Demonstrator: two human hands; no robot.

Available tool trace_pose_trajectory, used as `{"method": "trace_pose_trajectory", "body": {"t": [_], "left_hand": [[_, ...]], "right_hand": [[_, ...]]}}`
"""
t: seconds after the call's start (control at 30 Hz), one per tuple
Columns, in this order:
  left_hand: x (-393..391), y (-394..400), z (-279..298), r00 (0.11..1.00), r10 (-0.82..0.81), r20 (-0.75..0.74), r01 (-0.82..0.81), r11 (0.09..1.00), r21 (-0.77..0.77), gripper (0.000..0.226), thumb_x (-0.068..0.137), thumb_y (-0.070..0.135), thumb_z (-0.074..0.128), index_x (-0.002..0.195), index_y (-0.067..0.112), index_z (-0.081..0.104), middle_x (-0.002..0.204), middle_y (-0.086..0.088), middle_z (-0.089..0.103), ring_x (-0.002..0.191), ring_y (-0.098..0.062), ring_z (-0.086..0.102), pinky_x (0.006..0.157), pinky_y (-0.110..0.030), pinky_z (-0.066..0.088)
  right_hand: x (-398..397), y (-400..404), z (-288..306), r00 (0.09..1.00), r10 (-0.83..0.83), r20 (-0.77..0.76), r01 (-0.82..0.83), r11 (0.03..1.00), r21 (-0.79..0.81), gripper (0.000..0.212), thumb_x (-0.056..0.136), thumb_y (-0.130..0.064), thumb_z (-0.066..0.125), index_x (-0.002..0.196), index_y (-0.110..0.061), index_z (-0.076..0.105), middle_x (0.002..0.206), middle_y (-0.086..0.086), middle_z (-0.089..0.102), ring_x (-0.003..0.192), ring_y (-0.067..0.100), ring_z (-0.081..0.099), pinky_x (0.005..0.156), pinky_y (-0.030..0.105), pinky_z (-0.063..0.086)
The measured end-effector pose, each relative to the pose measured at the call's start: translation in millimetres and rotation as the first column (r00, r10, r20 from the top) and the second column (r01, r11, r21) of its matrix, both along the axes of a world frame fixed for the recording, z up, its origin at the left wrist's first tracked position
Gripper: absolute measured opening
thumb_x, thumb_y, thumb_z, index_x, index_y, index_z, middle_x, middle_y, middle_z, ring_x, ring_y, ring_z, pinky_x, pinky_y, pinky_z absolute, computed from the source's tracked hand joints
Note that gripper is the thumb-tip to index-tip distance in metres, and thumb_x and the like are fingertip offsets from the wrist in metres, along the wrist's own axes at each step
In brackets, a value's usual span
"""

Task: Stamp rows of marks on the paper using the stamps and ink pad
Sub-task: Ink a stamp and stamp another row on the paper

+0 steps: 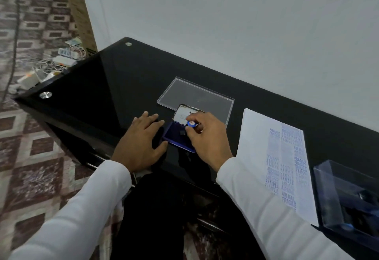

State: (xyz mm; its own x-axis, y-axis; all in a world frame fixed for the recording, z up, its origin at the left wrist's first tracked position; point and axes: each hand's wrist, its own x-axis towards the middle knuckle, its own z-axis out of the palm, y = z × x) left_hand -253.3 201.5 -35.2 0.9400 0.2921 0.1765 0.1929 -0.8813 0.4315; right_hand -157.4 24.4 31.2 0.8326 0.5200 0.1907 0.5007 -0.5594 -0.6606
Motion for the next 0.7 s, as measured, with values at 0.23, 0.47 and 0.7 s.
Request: {"method": "trace_pose_trajectory", "body": {"t": [0.23, 0.47, 0.7], "left_hand": [[2.0, 1.5, -8.9, 1.000, 0.022, -0.011, -0.021, 0.997, 0.070, 0.070, 0.086, 0.060, 0.046, 0.145, 0.024, 0.051, 0.157, -0.002, 0.039, 0.151, -0.024, 0.023, 0.123, -0.039, 0.008], [2.2, -0.2, -13.1, 0.999, 0.042, 0.007, -0.042, 0.994, 0.100, 0.070, 0.085, 0.062, 0.041, 0.142, 0.024, 0.055, 0.156, -0.002, 0.042, 0.150, -0.023, 0.027, 0.124, -0.040, 0.011], [3.3, -0.4, -16.5, 0.998, 0.056, 0.000, -0.055, 0.989, 0.137, 0.067, 0.088, 0.061, 0.044, 0.143, 0.025, 0.053, 0.157, -0.001, 0.041, 0.150, -0.023, 0.025, 0.123, -0.039, 0.010]], "right_hand": [[-1.9, 3.5, 1.2, 0.999, 0.023, 0.025, -0.021, 0.997, -0.073, 0.029, 0.093, -0.022, 0.067, 0.122, -0.018, 0.068, 0.124, 0.002, 0.064, 0.111, 0.016, 0.060, 0.100, 0.031, 0.051], [1.8, 5.9, 1.5, 0.997, 0.034, 0.076, -0.026, 0.995, -0.099, 0.028, 0.093, -0.021, 0.068, 0.120, -0.016, 0.070, 0.121, 0.003, 0.067, 0.104, 0.017, 0.063, 0.096, 0.035, 0.053], [6.6, 7.6, 1.4, 0.997, 0.038, 0.074, -0.030, 0.994, -0.107, 0.028, 0.092, -0.022, 0.069, 0.119, -0.017, 0.071, 0.119, 0.002, 0.068, 0.098, 0.012, 0.064, 0.092, 0.024, 0.051]]}}
